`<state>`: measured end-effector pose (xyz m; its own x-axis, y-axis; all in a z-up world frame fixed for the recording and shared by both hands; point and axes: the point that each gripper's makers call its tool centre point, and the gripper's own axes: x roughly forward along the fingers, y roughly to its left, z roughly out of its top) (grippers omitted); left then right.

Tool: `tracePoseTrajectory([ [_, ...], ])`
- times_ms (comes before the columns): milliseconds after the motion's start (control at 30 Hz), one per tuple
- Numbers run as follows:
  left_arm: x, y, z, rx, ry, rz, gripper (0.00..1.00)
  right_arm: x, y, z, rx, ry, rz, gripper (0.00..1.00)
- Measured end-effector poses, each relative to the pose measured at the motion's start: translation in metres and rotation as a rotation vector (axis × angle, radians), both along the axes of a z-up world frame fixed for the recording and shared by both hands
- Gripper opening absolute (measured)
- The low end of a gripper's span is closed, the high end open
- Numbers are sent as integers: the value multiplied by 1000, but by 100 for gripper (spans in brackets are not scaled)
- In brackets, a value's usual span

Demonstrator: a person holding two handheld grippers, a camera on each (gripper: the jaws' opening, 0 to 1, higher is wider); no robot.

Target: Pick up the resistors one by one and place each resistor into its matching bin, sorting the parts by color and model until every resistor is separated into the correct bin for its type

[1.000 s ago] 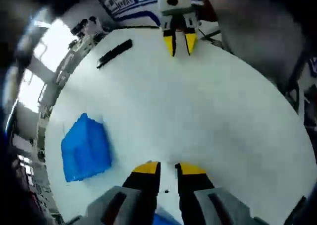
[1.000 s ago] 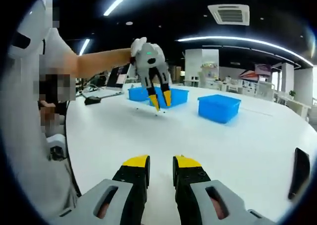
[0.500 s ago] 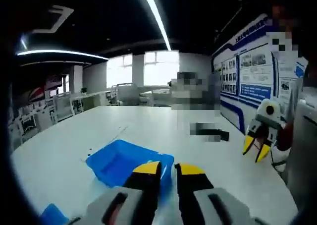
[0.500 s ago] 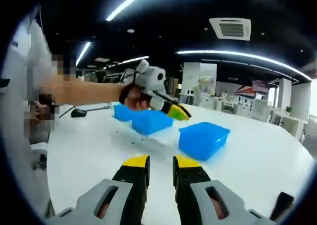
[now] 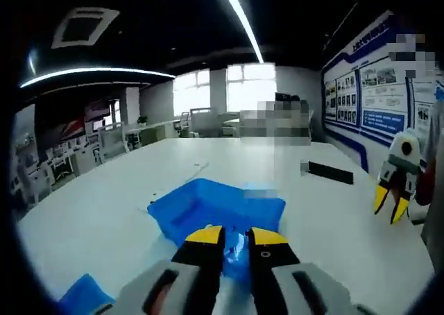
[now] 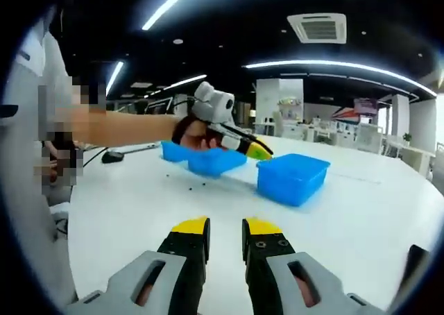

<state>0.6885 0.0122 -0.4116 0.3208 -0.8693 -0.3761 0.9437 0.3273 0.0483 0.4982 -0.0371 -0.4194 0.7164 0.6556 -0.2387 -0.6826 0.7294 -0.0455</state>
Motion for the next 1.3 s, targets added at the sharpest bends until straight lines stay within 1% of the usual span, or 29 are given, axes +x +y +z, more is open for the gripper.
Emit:
tracePoseTrajectory([
  [33, -1, 0, 0, -5, 8, -3, 17, 0, 0, 0, 0, -1, 0, 21],
  [67, -4, -1, -1, -14, 39, -15, 17, 1, -1, 0, -2, -2, -1, 21],
  [133, -9, -1, -3, -4, 46, -38, 17, 1, -1, 1, -3, -3, -2, 21],
  [200, -16, 0, -7, 26, 42, -69, 17, 0, -2, 1, -2, -4, -3, 21],
  [233, -19, 2, -12, 55, 37, -80, 18, 0, -2, 1, -1, -4, -3, 21],
  [267, -20, 3, -15, 73, 25, -81, 18, 0, -2, 1, -1, -3, -4, 21],
  [333, -24, 6, -15, 71, 16, -85, 18, 0, -2, 0, 0, 0, -4, 21],
  [367, -23, 8, -13, 68, 29, -78, 18, 0, -2, -1, 0, 2, -4, 21],
  [400, -21, 11, -9, 55, 23, -63, 18, 0, -2, -2, 0, 2, -4, 21],
  [433, -18, 11, 1, 23, -7, -57, 18, 0, -2, -2, 0, 3, -4, 21],
  [500, -19, 16, 18, -5, -40, -68, 18, -1, -1, -2, 1, 5, -2, 21],
  [533, -19, 19, 28, -6, -79, -83, 18, -1, -1, -3, 1, 5, -1, 21],
  [567, -23, 22, 36, 8, -122, -119, 18, -1, -1, -3, 1, 7, -1, 21],
  [600, -30, 25, 42, 25, -146, -161, 18, -1, -1, -4, 0, 8, 0, 21],
  [633, -39, 28, 46, 54, -162, -210, 18, -1, 0, -5, -1, 10, 1, 21],
  [667, -50, 33, 45, 105, -173, -279, 18, -1, 0, -6, -3, 11, 1, 21],
  [700, -61, 39, 42, 173, -195, -345, 18, -1, 0, -6, -4, 12, 2, 21],
  [733, -69, 46, 37, 246, -232, -402, 18, -1, 1, -7, -4, 14, 3, 21],
  [767, -75, 51, 33, 307, -257, -437, 18, -2, 2, -8, -5, 15, 5, 21],
  [800, -83, 60, 23, 402, -279, -496, 18, -2, 3, -8, -6, 15, 9, 21],
  [833, -93, 72, 11, 521, -320, -564, 18, -3, 4, -8, -5, 15, 11, 21],
  [867, -97, 78, 4, 598, -359, -602, 18, -4, 6, -8, -3, 15, 15, 21],
  [900, -103, 82, -3, 650, -375, -640, 18, -5, 7, -8, -2, 15, 19, 21],
  [933, -112, 84, -11, 698, -376, -682, 18, -6, 9, -9, -3, 17, 22, 21],
  [1033, -138, 90, -33, 794, -359, -829, 16, -10, 11, -12, -7, 22, 30, 21],
  [1100, -145, 93, -44, 848, -355, -885, 16, -12, 11, -13, -11, 26, 31, 21],
  [1167, -142, 96, -52, 905, -368, -917, 16, -15, 10, -14, -15, 30, 29, 21],
  [1200, -138, 98, -54, 921, -368, -924, 16, -15, 10, -14, -17, 31, 28, 21],
  [1300, -133, 98, -59, 939, -367, -945, 15, -17, 7, -16, -26, 35, 20, 21],
])
